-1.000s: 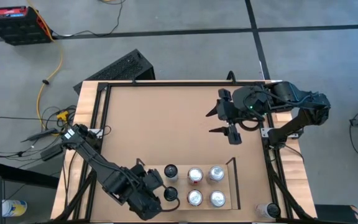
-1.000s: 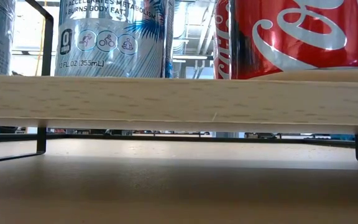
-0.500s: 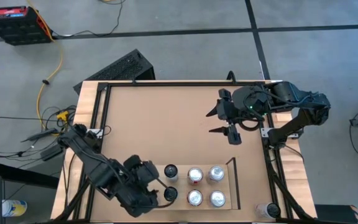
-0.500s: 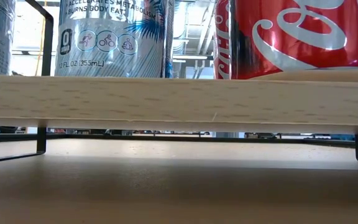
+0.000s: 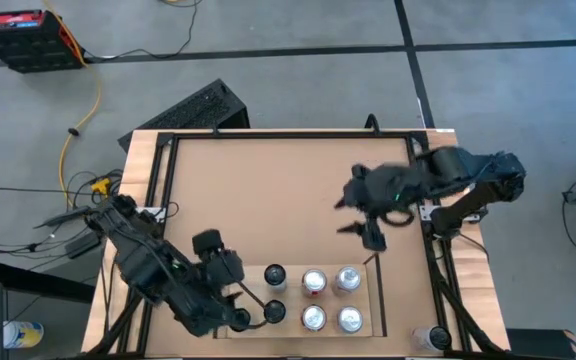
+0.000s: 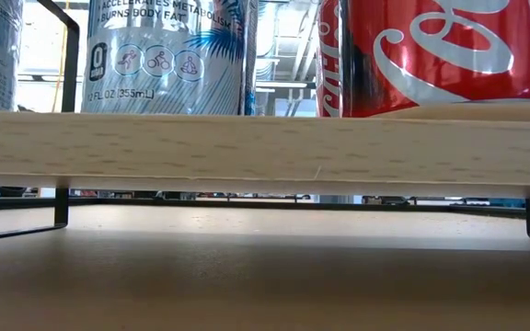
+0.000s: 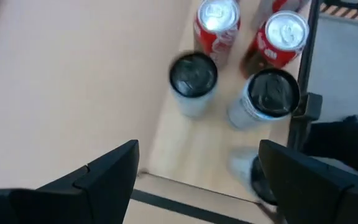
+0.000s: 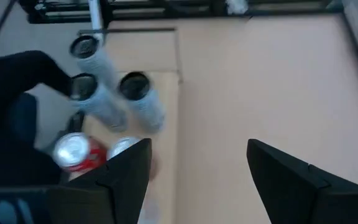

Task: Place canned beverage on shelf
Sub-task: Put the white pink soda can aligned with the other white pink soda can on the shelf

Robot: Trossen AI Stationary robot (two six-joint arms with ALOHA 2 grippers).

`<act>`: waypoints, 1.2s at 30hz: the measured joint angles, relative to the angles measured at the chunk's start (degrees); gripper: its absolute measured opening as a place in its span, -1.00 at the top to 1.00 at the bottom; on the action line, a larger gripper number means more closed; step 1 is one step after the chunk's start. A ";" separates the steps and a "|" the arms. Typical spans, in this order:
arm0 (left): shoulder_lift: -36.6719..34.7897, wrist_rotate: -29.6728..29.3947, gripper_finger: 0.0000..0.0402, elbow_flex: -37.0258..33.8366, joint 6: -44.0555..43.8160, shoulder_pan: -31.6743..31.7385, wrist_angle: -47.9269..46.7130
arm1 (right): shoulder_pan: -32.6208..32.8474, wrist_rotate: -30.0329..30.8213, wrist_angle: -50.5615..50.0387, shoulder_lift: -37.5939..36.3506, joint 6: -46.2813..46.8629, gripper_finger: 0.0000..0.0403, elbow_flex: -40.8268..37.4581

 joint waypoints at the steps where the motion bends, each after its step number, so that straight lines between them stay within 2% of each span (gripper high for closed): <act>1: -0.88 -1.20 -0.57 -0.02 2.23 0.00 0.09 | 1.29 0.00 -0.95 0.30 2.03 -0.42 0.02; 5: -5.30 -8.75 -0.57 -1.52 9.59 -0.02 0.21 | 7.37 -0.06 -6.73 3.13 12.49 -0.42 -0.03; 8: -9.63 -14.43 -0.57 -6.09 12.55 -0.04 0.13 | 12.78 -1.09 -10.94 5.00 23.35 -0.42 -0.09; 11: -15.64 -19.36 -0.57 -14.28 14.62 -0.26 1.27 | 18.84 -2.91 -11.16 6.07 36.79 -0.42 -0.09; 15: -24.75 -23.81 -0.57 -28.81 21.16 0.02 13.15 | 27.66 -2.91 -11.17 8.11 56.78 -0.42 -0.03; 18: -31.45 -20.70 -0.57 -40.28 32.99 0.85 30.60 | 33.24 -6.14 -12.24 9.97 73.04 -0.42 -0.05; 21: -37.90 -12.87 -0.57 -50.26 44.70 2.81 47.65 | 37.47 -9.64 -12.75 11.61 86.22 -0.42 -0.05; 24: -43.08 -5.32 -0.57 -57.35 51.07 5.82 58.10 | 40.20 -13.02 -14.06 13.41 95.29 -0.42 -0.05; 27: -47.25 -1.61 -0.57 -61.87 53.04 9.00 63.16 | 41.91 -17.97 -15.99 15.35 99.59 -0.42 -0.05; 31: -50.82 2.37 -0.57 -65.63 53.41 12.91 65.41 | 42.63 -22.73 -19.50 17.71 100.60 -0.42 -0.06; 36: -51.64 6.28 -0.57 -67.53 52.24 16.17 66.07 | 43.21 -22.82 -21.13 20.09 97.14 -0.42 -0.07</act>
